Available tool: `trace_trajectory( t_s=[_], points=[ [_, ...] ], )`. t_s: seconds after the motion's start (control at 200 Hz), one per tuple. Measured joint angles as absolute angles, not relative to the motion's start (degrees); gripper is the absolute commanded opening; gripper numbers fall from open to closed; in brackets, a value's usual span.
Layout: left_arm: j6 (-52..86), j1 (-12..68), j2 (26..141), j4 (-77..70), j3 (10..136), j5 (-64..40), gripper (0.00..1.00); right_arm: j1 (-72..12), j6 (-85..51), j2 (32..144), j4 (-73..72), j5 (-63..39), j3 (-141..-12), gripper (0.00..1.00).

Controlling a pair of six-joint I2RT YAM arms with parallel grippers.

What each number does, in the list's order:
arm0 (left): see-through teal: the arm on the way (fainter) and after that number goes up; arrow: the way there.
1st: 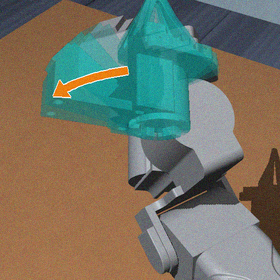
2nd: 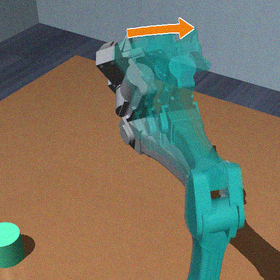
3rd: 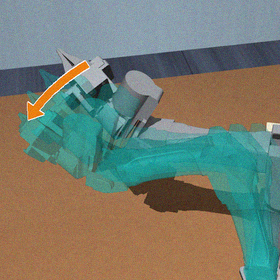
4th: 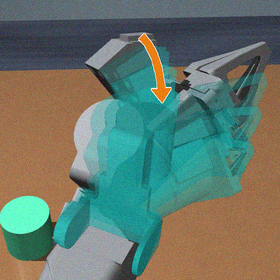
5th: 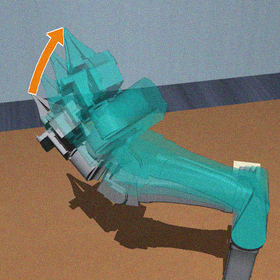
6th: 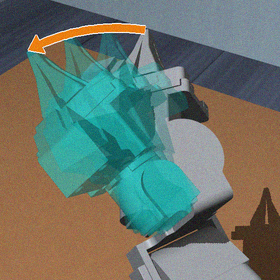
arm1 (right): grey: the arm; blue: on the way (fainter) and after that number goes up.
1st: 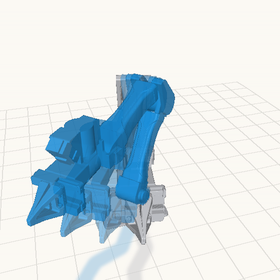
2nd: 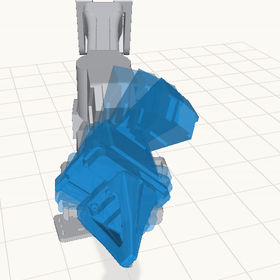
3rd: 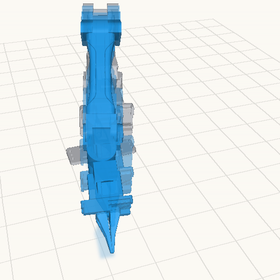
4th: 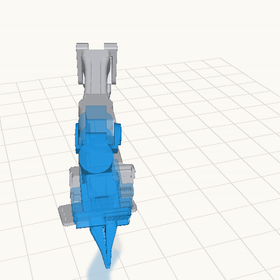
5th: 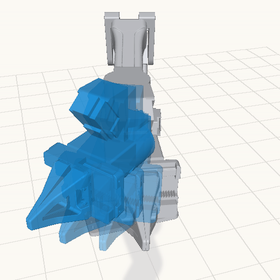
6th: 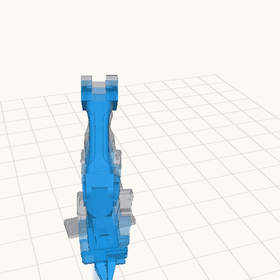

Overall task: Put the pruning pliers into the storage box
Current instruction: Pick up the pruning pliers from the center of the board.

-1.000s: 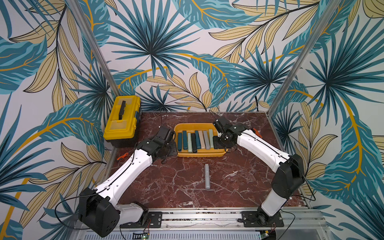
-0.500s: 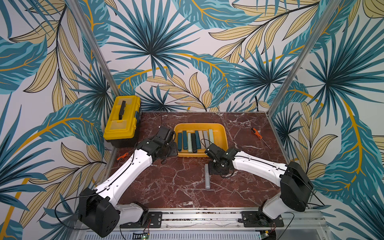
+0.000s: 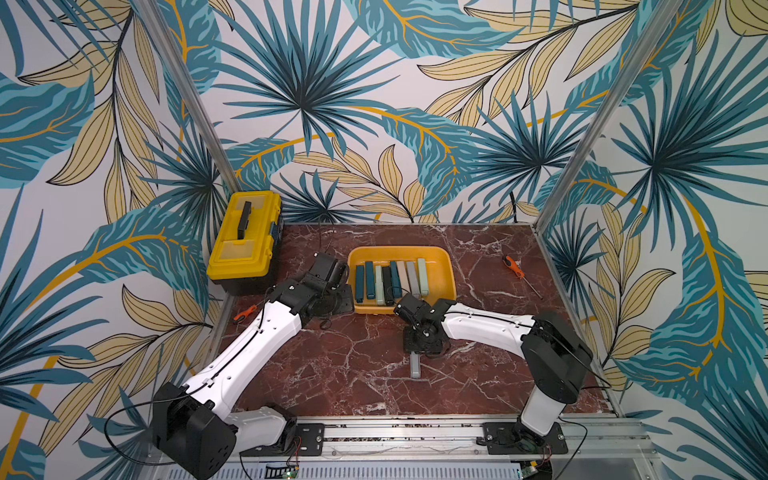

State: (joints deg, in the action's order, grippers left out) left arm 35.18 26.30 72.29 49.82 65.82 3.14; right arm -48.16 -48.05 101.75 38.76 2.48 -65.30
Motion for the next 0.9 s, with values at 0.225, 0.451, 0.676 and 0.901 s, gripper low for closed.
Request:
trace_trajectory(
  t_s=[0.225, 0.451, 0.676, 0.901],
  points=[
    [35.11, 26.28, 72.34, 49.98, 65.82, 3.7, 0.53, -48.16, -48.49, 104.36, 38.63, 2.26, -65.45, 0.56],
    [35.16, 26.28, 72.44, 49.98, 65.82, 3.84, 0.53, -48.16, -49.17, 104.38, 38.52, 2.04, -65.41, 0.44],
    [35.35, 26.28, 72.77, 49.95, 65.82, 3.81, 0.53, -48.23, -49.04, 104.38, 38.17, 1.63, -65.43, 0.28],
    [35.4, 26.28, 72.77, 49.95, 65.82, 3.81, 0.53, -48.21, -46.98, 103.9, 43.13, 2.76, -69.73, 0.28]
  ],
)
